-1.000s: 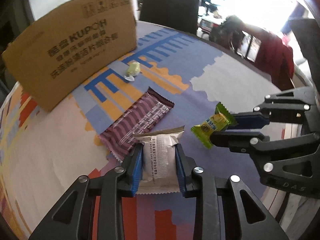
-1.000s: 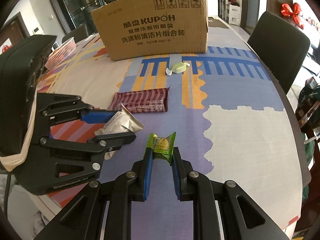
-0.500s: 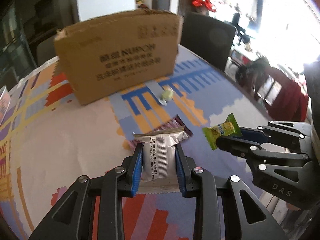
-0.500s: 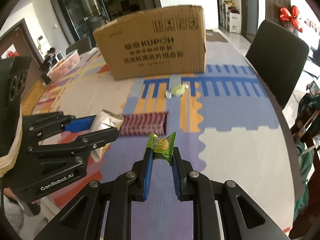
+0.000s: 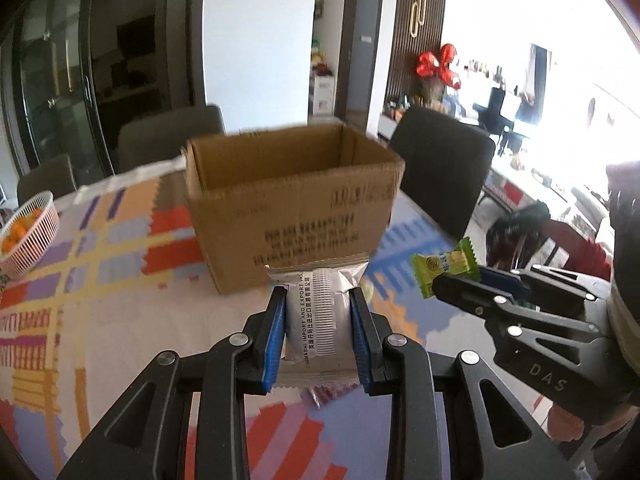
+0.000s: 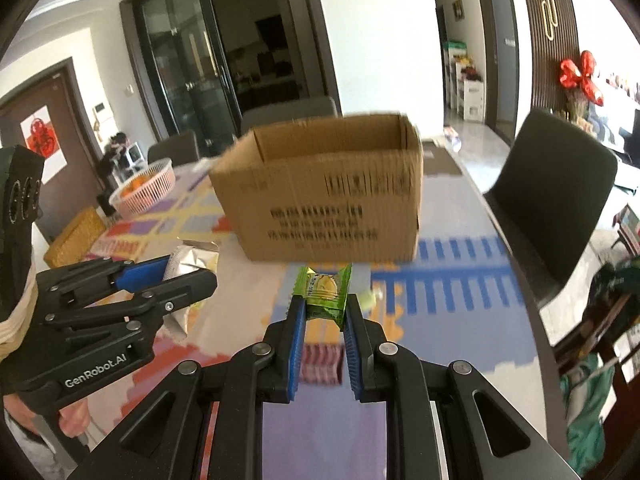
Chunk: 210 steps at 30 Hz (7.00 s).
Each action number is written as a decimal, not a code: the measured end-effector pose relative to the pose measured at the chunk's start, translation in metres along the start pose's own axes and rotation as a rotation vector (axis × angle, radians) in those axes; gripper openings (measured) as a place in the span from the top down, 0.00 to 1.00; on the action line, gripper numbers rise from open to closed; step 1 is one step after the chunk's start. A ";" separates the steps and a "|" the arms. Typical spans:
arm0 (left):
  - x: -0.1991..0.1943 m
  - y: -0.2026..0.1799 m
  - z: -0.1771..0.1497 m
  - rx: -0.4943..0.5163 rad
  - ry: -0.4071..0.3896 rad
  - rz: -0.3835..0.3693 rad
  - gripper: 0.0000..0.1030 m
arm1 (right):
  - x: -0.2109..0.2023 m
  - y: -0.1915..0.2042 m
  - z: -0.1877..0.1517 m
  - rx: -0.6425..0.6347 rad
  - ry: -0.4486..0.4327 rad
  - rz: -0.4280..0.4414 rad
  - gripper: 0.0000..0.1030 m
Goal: Organize snacks
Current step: 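Carry the green candy with the right tool into the box while the left carries the cracker packet, then open both tools over the box to drop the snacks, then move both tools back to the table and grasp the purple biscuit bar with the left tool, then grasp the pale green wrapped sweet with the right tool while the left holds the biscuit bar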
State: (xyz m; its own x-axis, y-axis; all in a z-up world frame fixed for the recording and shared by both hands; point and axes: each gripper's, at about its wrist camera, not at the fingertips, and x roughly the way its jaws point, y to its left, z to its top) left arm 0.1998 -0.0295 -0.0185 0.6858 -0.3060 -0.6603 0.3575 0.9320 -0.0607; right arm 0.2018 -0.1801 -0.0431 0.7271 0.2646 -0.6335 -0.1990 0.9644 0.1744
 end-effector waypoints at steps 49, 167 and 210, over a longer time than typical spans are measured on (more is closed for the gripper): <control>0.096 0.070 0.146 -0.091 0.042 0.119 0.52 | 0.094 -0.014 0.162 -0.097 0.040 -0.147 0.58; 0.126 0.021 -0.030 -0.091 0.270 0.033 0.67 | 0.107 -0.034 -0.024 0.060 0.188 -0.132 0.41; 0.118 0.034 -0.027 -0.163 0.232 0.068 0.67 | 0.119 -0.016 -0.016 -0.023 0.182 -0.132 0.73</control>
State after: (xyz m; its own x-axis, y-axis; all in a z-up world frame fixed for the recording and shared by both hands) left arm 0.2755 -0.0283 -0.1184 0.5347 -0.2067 -0.8194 0.1960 0.9735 -0.1177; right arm 0.2811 -0.1640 -0.1337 0.6174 0.1297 -0.7759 -0.1266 0.9898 0.0647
